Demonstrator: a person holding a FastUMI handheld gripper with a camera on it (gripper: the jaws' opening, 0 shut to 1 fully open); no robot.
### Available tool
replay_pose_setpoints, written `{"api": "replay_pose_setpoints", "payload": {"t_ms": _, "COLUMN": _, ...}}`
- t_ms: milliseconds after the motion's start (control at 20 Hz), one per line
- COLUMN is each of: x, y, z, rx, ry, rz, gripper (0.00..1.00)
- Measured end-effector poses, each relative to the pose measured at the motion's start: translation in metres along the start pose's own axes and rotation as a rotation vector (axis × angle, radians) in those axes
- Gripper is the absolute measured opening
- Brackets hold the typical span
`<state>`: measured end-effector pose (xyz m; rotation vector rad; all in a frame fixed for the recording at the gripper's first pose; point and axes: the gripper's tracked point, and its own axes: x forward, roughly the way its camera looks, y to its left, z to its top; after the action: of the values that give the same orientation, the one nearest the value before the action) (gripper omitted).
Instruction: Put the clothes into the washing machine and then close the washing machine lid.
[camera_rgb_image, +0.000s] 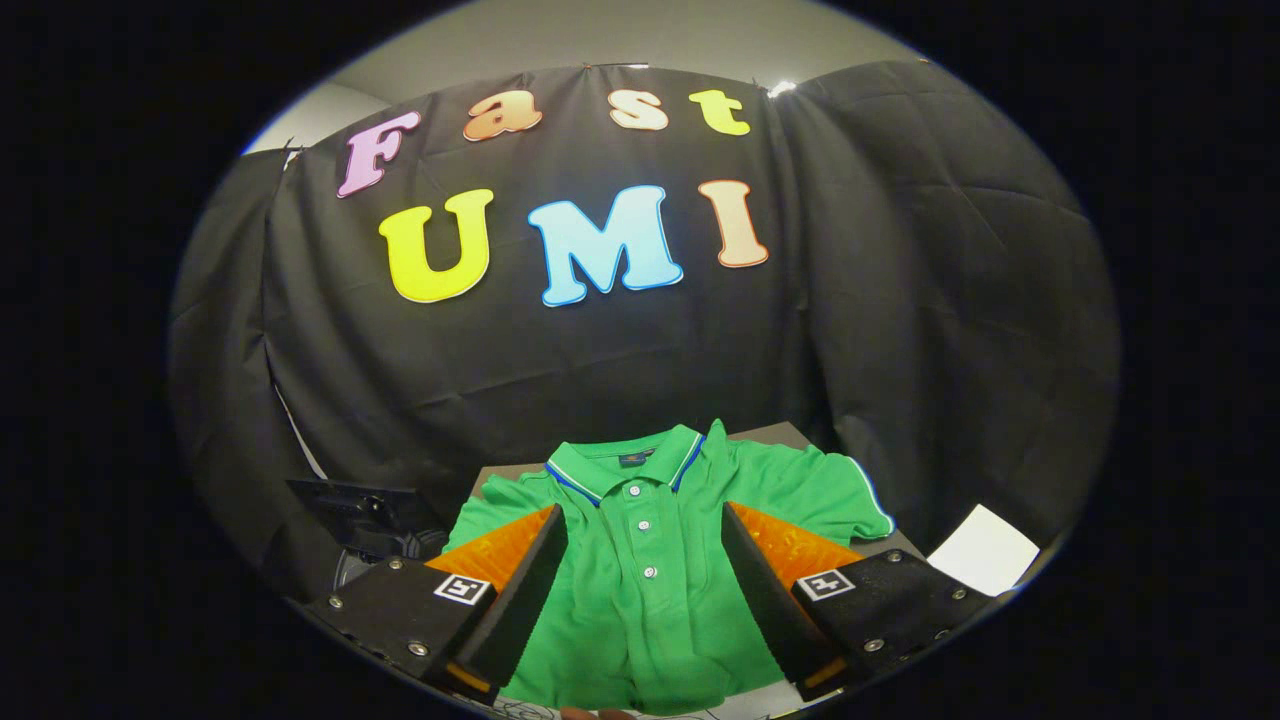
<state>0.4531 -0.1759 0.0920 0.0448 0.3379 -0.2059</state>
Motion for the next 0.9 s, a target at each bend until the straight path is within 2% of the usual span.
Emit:
{"api": "replay_pose_setpoints", "payload": {"t_ms": 450, "x": 0.052, "y": 0.012, "z": -0.037, "rx": -0.035, "ry": 0.215, "rz": 0.069, "gripper": 0.95}}
{"api": "replay_pose_setpoints", "payload": {"t_ms": 900, "x": 0.061, "y": 0.007, "z": -0.062, "rx": -0.038, "ry": 0.32, "rz": 0.056, "gripper": 0.95}}
